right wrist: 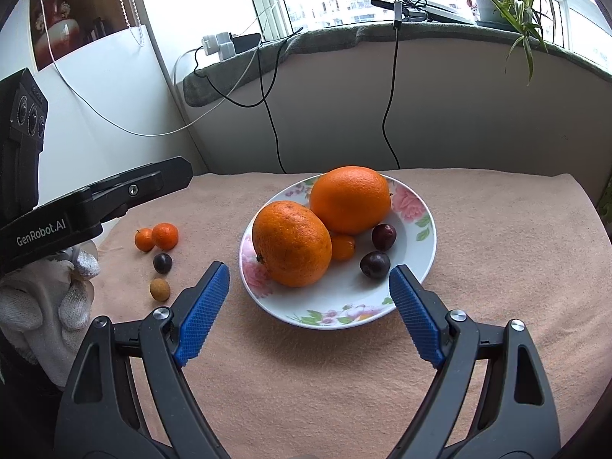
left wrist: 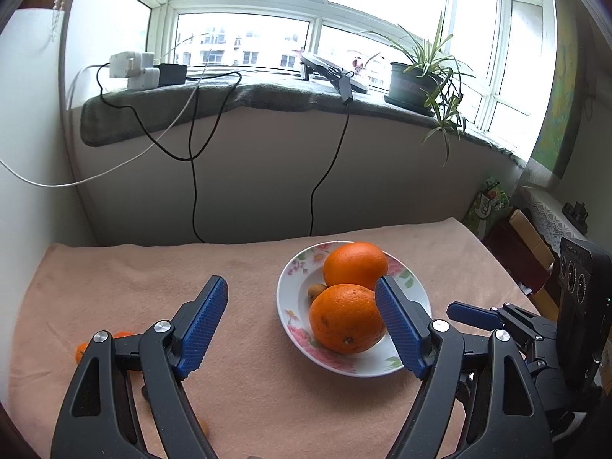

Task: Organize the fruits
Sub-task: 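Withdraw both open tools from the plate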

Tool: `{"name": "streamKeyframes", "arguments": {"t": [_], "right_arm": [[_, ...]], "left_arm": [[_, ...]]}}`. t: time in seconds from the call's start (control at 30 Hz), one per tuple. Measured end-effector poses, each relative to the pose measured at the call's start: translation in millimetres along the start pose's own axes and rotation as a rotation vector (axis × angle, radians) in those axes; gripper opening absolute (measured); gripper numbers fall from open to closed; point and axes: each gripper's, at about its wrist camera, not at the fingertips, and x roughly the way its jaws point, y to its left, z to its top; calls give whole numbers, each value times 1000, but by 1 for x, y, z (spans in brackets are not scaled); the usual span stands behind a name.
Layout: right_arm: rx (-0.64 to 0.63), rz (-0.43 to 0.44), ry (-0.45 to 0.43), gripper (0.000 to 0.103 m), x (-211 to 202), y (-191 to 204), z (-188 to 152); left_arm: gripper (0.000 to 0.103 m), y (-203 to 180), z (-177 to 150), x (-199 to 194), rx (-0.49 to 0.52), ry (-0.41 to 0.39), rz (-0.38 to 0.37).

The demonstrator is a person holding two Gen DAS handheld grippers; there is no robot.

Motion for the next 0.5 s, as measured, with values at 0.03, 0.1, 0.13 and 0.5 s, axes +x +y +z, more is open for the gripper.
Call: {"name": "streamKeyframes", "arguments": {"t": [0.03, 0.1, 0.13, 0.5], "right_arm": [[1, 4, 2, 88, 0, 1, 0], [1, 15, 5, 88, 1, 4, -1], [-1, 18, 6, 88, 1, 6, -1], [-53, 52, 46, 88, 9, 30, -2]], "left_arm": [[80, 0, -1, -2, 2, -2, 4], [80, 2, -3, -7, 4, -6, 12], [80, 4, -5, -10, 2, -8, 15], [80, 44, -37, -47, -63, -9, 79]]}}
